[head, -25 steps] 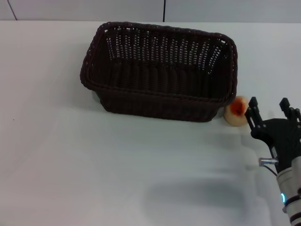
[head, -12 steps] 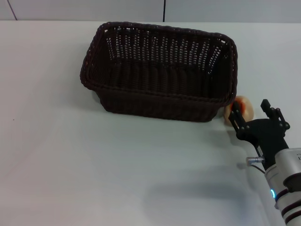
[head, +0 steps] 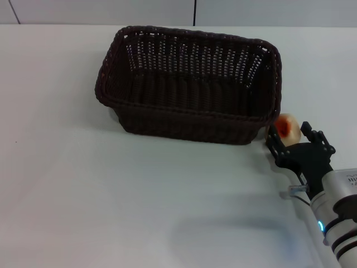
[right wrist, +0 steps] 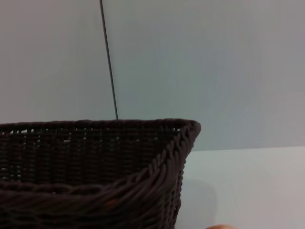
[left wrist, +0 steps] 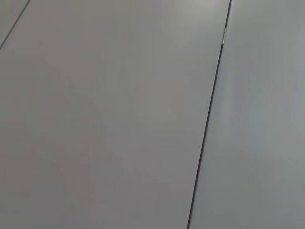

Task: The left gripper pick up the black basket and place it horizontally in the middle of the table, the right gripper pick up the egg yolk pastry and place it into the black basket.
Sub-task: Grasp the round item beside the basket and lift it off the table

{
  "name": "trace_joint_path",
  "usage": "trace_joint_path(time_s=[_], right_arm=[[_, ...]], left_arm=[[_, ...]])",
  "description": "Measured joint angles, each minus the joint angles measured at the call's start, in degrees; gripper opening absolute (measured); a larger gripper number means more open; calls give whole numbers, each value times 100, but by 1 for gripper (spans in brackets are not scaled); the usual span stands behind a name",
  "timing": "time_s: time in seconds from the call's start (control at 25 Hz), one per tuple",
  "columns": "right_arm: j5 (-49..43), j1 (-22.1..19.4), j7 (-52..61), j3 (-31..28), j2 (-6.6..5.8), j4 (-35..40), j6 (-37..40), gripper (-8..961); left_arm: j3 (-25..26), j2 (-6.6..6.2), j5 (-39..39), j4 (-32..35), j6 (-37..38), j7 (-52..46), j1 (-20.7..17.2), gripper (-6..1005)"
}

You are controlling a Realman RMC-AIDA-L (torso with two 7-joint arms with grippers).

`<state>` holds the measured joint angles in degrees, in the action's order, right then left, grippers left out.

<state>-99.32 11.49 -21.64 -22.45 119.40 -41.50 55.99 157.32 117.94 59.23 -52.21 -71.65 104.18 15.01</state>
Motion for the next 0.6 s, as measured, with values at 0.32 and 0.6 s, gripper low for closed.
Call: trace_joint_path(time_s=[0.32,0.6], right_arm=[[-38,47,215,47,-4,89,-15,651],[-22,53,217,-13,-10,90,-12,566]], left_arm=[[0,9,-72,0,-84,-3,-32,411],[0,9,-118,0,-108,-3,-34,411]])
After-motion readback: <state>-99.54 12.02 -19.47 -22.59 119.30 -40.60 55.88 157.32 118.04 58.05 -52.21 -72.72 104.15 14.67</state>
